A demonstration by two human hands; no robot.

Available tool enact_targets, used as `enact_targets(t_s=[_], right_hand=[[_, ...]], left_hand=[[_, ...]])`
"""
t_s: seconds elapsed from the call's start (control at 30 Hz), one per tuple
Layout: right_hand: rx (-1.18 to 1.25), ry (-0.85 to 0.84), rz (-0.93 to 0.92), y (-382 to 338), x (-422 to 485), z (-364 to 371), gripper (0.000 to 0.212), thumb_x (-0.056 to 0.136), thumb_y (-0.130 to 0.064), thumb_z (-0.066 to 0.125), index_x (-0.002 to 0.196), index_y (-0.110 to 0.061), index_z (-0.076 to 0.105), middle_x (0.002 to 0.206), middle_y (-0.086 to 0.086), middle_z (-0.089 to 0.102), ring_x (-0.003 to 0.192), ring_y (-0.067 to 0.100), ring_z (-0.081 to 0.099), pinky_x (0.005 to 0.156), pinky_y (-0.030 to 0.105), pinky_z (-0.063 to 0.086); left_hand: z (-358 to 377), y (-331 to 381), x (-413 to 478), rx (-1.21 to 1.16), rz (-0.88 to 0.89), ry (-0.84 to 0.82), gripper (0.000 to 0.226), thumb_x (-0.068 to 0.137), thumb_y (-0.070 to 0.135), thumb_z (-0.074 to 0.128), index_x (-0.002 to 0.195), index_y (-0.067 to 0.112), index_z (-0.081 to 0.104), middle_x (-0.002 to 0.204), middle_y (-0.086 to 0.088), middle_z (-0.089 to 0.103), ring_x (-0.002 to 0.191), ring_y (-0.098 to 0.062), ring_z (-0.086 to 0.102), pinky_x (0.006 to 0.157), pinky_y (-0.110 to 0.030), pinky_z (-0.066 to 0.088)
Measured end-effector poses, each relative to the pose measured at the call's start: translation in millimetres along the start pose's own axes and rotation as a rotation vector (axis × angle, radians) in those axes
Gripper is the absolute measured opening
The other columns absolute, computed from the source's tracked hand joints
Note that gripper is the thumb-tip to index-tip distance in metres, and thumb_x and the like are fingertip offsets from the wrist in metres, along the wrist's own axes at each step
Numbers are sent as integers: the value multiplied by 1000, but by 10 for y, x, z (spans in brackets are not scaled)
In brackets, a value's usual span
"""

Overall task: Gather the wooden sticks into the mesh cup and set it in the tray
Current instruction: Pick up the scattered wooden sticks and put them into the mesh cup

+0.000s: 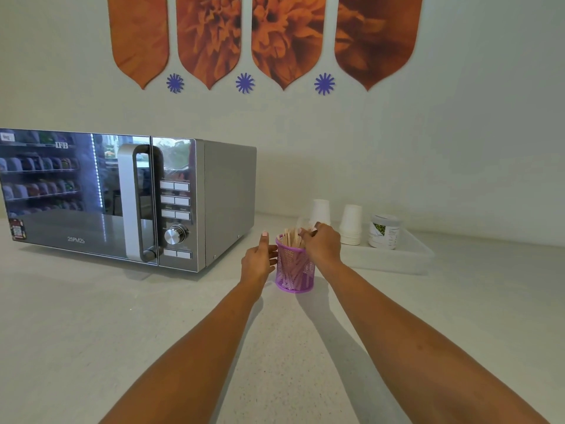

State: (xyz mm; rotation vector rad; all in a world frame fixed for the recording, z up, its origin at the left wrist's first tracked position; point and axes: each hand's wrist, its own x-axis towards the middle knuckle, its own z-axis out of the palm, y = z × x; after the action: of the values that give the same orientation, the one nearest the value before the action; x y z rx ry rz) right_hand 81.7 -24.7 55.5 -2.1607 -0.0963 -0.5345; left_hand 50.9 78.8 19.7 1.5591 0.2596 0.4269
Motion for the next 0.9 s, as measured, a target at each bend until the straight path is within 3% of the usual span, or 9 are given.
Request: enact_targets(t_s=[0.1,0.27,0.43,0.57,0.7,0.8,0.9], right_hand=[[-12,69,17,75,14,-25,35,96,-23,49,118,2,59,119,20,64,113,35,57,90,38,47],[-47,136,-9,204,18,-171,34,100,-13,33,117,3,59,115,23,64,114,37,50,87,39,43],[-174,170,43,294,25,-297,34,100,-14,35,123,3,53,126,21,54,123,35,40,95,47,42],[-242,266,38,312,18,-338,38,100,-16,37,134,-4,49,136,15,47,127,32,38,96,47,41],[-229,370,-189,268,-15,-315,32,97,-11,40,123,-5,59,125,13,52,118,29,44,91,39,46],[-176,248,-437,168,-86,-229,25,93,-6,45,106,-1,67,111,12,58,109,25,49,81,24,45],[-226,72,-607,80,-182,-75,24,91,-6,49,104,-2,69,106,11,61,107,23,52,82,20,38]], left_hand=[[91,-28,-59,25,-1,-57,59,100,43,27,122,-1,60,125,-19,63,112,-32,63,94,-35,50],[244,-47,-166,72,18,-142,55,101,39,28,126,1,58,129,-17,61,115,-32,62,96,-35,49],[331,-52,-179,209,-11,-311,47,100,32,40,133,1,51,134,-17,58,117,-33,60,95,-36,50],[205,-70,-73,351,90,-178,33,97,10,48,126,-3,58,123,-20,64,102,-31,66,91,-33,52],[-49,-146,97,494,144,18,29,92,-2,47,114,-1,66,116,-20,68,101,-31,68,94,-37,55],[-196,-181,111,616,140,71,29,90,-5,47,110,-1,68,116,-19,68,106,-30,65,95,-35,53],[-264,-238,117,711,141,84,31,89,-8,48,113,0,66,120,-17,66,111,-29,62,97,-32,49]])
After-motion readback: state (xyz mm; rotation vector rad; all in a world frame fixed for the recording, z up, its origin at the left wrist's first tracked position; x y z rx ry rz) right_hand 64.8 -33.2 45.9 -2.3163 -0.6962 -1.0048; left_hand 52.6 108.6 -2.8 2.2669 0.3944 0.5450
